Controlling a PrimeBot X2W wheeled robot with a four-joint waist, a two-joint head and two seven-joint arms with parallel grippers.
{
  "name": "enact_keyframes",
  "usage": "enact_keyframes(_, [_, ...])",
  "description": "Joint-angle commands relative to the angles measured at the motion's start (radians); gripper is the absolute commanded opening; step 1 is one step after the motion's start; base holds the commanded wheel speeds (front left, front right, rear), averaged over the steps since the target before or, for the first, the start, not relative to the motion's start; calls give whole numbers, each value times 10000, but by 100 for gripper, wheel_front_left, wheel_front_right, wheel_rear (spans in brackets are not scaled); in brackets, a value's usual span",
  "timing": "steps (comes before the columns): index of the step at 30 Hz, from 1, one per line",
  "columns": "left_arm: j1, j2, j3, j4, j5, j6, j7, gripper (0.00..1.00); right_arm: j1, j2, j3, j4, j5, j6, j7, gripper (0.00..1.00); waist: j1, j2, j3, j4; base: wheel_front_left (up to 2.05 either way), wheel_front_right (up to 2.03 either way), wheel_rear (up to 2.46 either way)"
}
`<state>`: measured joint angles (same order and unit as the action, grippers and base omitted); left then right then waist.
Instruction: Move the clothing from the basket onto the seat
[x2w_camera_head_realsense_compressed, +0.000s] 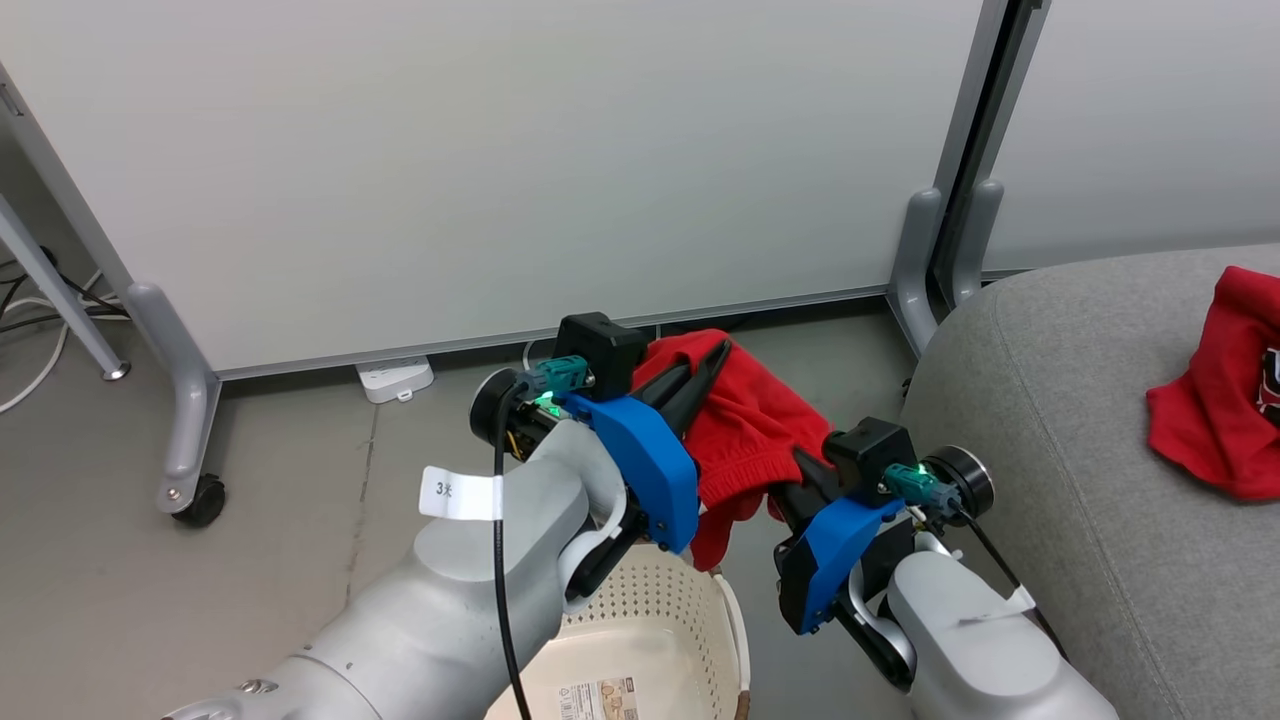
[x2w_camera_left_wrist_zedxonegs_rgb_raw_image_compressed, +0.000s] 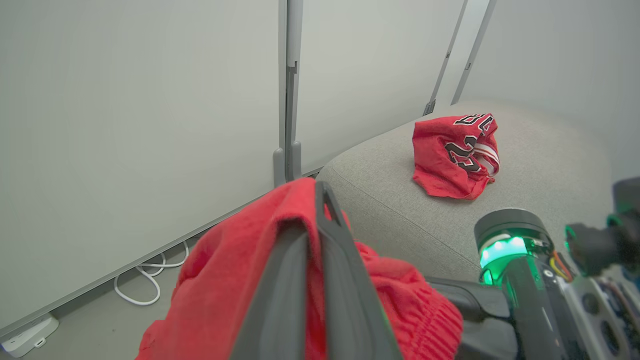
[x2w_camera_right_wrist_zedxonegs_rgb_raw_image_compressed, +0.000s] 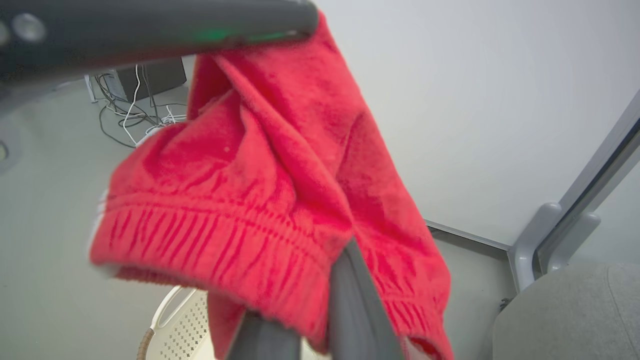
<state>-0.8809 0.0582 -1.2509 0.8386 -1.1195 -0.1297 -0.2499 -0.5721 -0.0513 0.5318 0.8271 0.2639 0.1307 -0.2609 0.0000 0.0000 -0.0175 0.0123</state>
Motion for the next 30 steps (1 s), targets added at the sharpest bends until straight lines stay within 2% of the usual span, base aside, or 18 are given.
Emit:
enact_keyframes(1, [-134, 25, -46, 13, -46, -6, -85, 0, -211, 9, 35, 23, 72, 1, -48, 0, 0, 0, -8, -21, 0, 0, 0])
enact_keyframes(25, [-169, 81, -118, 184, -213, -6, -154, 0, -76, 14, 64, -237, 373, 1, -57, 0, 0, 0, -68, -297, 0, 0, 0])
enact_keyframes(26, [-165, 92, -61, 203, -192, -6, -152, 13, -67, 14, 65, -259, 386, 1, -55, 0, 0, 0, -65, -308, 0, 0, 0])
enact_keyframes(27, [-128, 105, -3, 208, -140, -6, -159, 58, -64, 14, 55, -297, 394, 1, -55, 0, 0, 0, -59, -317, 0, 0, 0])
enact_keyframes(28, [-61, 126, 70, 185, -63, -6, -164, 98, -62, 15, 26, -339, 396, 1, -55, 0, 0, 0, -49, -321, 0, 0, 0])
enact_keyframes(30, [178, 217, 388, 46, 150, -6, -160, 100, -46, 15, -39, -442, 374, 1, -55, 0, 0, 0, -21, -328, 0, 0, 0])
